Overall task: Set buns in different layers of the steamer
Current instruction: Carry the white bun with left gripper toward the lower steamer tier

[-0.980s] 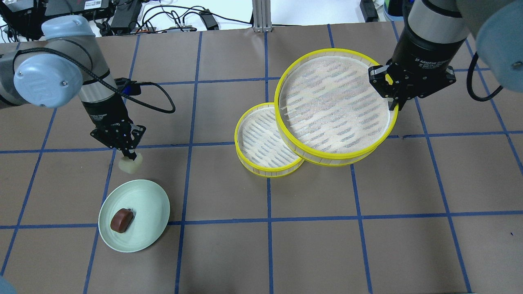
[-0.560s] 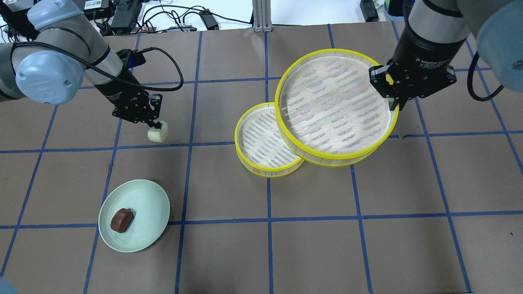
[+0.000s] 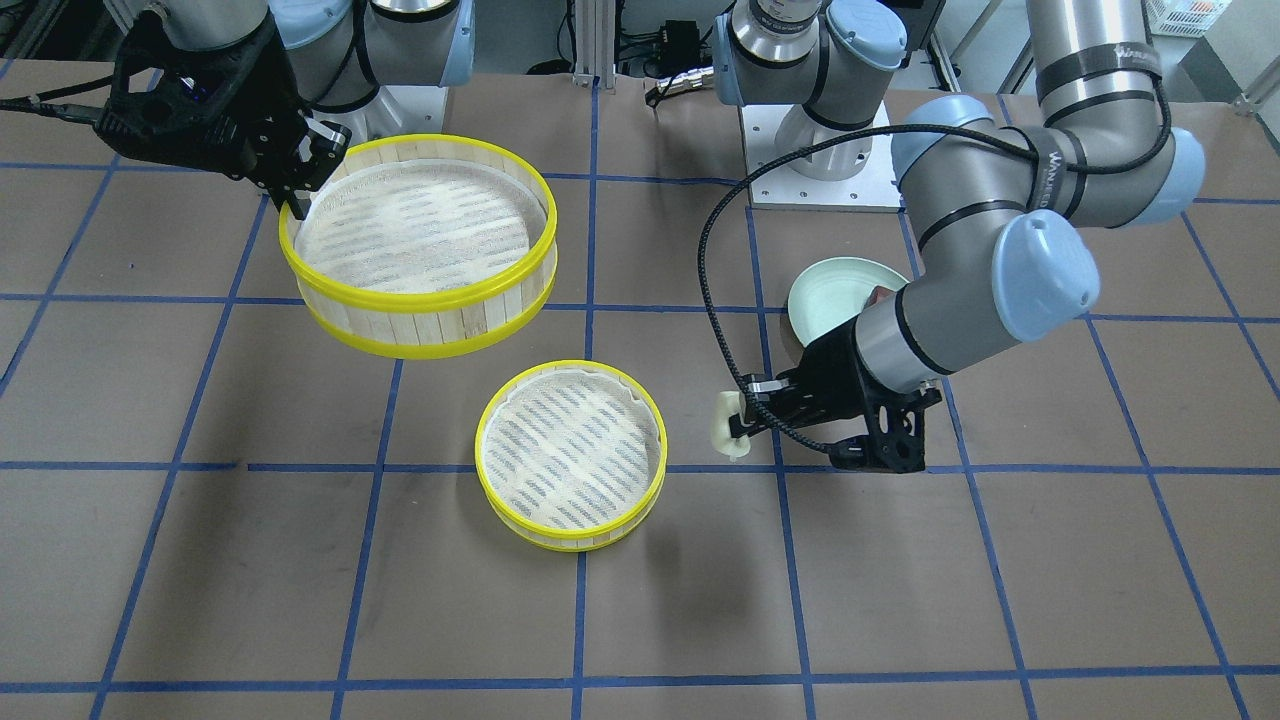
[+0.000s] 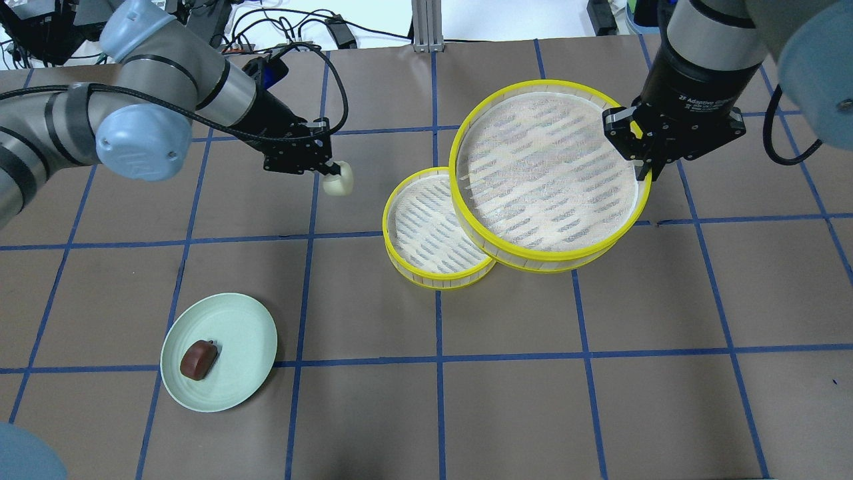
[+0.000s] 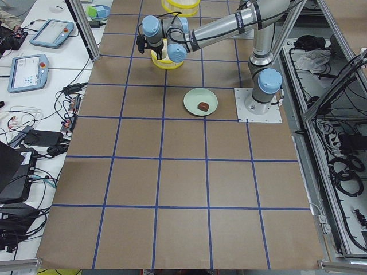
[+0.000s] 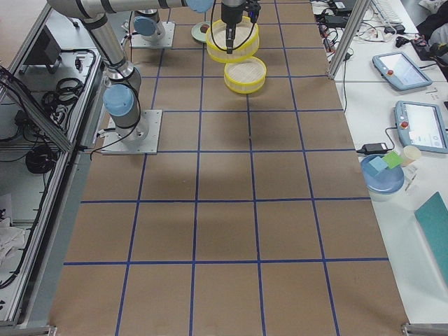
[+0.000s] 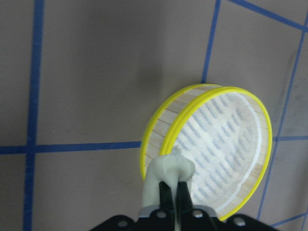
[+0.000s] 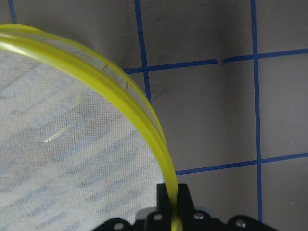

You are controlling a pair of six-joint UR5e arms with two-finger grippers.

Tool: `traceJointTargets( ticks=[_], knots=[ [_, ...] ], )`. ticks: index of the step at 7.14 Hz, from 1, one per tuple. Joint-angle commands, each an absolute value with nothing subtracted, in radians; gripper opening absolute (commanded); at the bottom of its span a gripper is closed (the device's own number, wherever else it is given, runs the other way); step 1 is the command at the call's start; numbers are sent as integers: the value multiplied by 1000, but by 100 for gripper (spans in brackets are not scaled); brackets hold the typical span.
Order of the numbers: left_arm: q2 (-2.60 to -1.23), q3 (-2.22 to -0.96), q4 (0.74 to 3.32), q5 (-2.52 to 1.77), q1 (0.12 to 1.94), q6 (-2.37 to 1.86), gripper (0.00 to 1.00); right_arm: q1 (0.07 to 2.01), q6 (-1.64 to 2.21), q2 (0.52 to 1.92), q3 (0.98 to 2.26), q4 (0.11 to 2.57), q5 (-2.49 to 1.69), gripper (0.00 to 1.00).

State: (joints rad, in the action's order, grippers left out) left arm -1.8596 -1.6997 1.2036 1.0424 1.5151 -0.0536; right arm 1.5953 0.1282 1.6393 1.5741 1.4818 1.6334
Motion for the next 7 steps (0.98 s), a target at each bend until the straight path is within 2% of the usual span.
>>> traceJointTargets(
  ticks=[1, 4, 5, 6, 7],
  knots=[
    [-1925, -1701, 1061, 952, 1558, -95, 0, 1595, 107, 1638, 1575, 1474, 1632, 0],
    [-1995, -1701, 999, 908, 1646, -106, 0, 1591, 92, 1632, 1572, 1336, 1646, 0],
    [-2012, -1701, 988, 911, 1655, -106, 6, 1588, 92, 1631, 1571, 1312, 1666, 0],
    [-2020, -1703, 986, 910, 1663, -113, 27, 1586, 92, 1631, 1571, 1309, 1670, 0],
    [-2022, -1701, 986, 917, 1686, -158, 71, 1585, 92, 1632, 1572, 1304, 1683, 0]
  ],
)
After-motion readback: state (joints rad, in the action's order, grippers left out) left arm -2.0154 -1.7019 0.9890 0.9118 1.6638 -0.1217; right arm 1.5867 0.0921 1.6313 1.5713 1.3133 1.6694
